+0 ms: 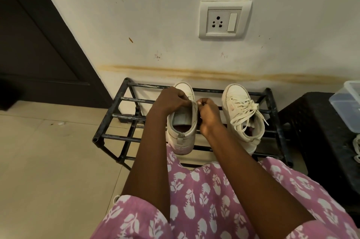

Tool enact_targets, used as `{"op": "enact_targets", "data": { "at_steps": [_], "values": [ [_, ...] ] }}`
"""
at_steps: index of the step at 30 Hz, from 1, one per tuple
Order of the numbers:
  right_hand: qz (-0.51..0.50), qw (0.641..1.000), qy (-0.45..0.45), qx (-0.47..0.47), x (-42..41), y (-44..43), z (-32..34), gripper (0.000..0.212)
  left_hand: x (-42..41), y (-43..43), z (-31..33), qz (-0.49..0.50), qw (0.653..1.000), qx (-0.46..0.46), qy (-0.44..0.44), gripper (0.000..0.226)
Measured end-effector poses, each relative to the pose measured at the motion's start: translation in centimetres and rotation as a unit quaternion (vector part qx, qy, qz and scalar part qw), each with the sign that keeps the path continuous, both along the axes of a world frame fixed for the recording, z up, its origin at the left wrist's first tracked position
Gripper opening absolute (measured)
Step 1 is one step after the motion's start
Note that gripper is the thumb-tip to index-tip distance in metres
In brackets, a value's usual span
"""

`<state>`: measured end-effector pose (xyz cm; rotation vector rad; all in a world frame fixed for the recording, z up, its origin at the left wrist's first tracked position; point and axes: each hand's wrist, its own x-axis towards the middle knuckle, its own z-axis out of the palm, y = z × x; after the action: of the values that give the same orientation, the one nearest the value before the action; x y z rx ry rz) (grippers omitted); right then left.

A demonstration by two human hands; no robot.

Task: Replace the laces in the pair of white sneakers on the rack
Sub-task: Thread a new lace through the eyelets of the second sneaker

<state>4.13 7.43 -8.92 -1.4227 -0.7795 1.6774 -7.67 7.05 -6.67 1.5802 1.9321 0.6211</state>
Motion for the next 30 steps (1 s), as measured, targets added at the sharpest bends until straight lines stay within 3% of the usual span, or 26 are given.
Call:
{"op": "enact_targets", "data": {
  "at_steps": [4,9,13,20,24,26,30],
  "values": [
    [-0.047,0.998,0.029,-0.015,0.6,1.0,1.0,0.033,-0.3,-0.1,0.0,-0.002,1.0,-0.003,-0.022,0.016],
    [-0.11,0.984,0.143,0.004,2.8,2.6,3.3,0.033,-0.8,-0.3,-0.1,0.005,0.999,0.009,-0.038,0.009],
    [-0.132,0.98,0.143,0.042,5.0,4.1,5.2,0.032,-1.0,-0.6,-0.1,0.022,0.997,0.024,-0.063,0.013],
    [-0.197,0.965,0.044,0.169,8.3,5.1,8.5,0.029,-1.4,-1.0,0.1,0.049,0.994,0.067,-0.073,0.017],
    [-0.277,0.932,-0.037,0.229,11.9,6.4,10.3,0.03,-2.5,-1.1,-0.2,0.083,0.99,0.085,-0.075,0.017],
    [-0.324,0.899,-0.148,0.253,13.9,7.1,10.9,0.032,-3.1,-1.4,-0.6,0.092,0.989,0.088,-0.073,0.018],
    [-0.413,0.783,-0.342,0.315,15.6,7.0,11.9,0.037,-3.6,-1.6,-1.1,0.093,0.99,0.089,-0.053,0.02]
  ]
}}
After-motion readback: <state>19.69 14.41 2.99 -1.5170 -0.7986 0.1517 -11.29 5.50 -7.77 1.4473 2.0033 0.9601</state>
